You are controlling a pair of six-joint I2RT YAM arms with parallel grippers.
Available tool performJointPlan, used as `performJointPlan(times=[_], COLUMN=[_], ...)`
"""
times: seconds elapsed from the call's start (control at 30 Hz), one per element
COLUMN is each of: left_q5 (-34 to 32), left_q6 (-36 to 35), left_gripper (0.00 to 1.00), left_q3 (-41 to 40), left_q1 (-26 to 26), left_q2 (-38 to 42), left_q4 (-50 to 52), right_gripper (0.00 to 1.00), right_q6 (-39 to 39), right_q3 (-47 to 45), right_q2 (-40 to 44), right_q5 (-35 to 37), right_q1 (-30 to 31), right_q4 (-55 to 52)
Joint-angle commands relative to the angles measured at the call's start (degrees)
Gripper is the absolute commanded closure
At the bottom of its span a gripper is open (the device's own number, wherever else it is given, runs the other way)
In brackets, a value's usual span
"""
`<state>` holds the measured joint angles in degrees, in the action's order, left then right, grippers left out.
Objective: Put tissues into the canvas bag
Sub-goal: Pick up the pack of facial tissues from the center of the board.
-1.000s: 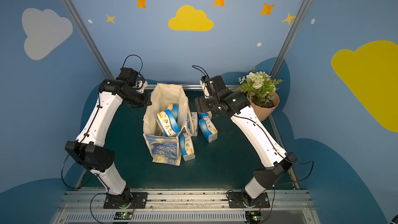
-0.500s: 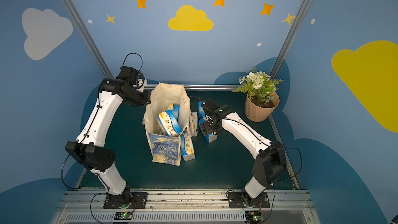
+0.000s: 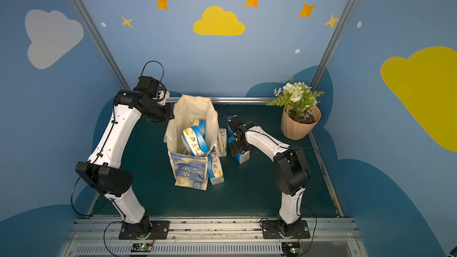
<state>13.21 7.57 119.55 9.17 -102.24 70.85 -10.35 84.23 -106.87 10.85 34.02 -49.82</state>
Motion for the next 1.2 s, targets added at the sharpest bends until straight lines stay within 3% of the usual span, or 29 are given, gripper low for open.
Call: performJointPlan(times=[0.0,0.47,0.6,0.7,0.83,1.0,1.17], left_q5=[1.8,2.3,2.3,2.6,2.8,2.6,2.3], left_q6=[0.3,0.4,0.4,0.3,0.2,0.2,0.3], left_gripper=[0.96,0.96,0.96,0.96,0.96,0.96,0.96], left_q3=[0.4,-0.2,-0.2,-0.4,-0.4,-0.2,-0.2], left_q1=[0.0,-0.5,-0.6,-0.6,-0.6,-0.6,-0.7], left_q2=[-0.6,-1.4,-1.5,-1.6,-1.9,-1.7,-1.5], left_q4=[-2.5,-1.4,-1.4,-1.3,-1.2,-1.5,-1.8], right_gripper=[0.09,0.16,0.31,0.49,0.60,0.61,0.61], right_q6=[0.2,-1.1,-1.9,-2.8,-3.4,-4.3,-3.5], right_q3=[0.5,-0.4,-1.0,-2.1,-3.4,-0.8,10.4], right_q2=[-0.8,-4.3,-3.8,-2.0,2.0,9.2,15.4], right_q5=[-1.2,-5.6,-5.6,-5.4,-4.6,-0.6,3.8], right_q1=[-0.5,-2.4,-2.8,-3.5,-4.2,-4.5,-4.6], right_q4=[1.9,3.6,3.3,3.1,1.6,-2.9,-6.5])
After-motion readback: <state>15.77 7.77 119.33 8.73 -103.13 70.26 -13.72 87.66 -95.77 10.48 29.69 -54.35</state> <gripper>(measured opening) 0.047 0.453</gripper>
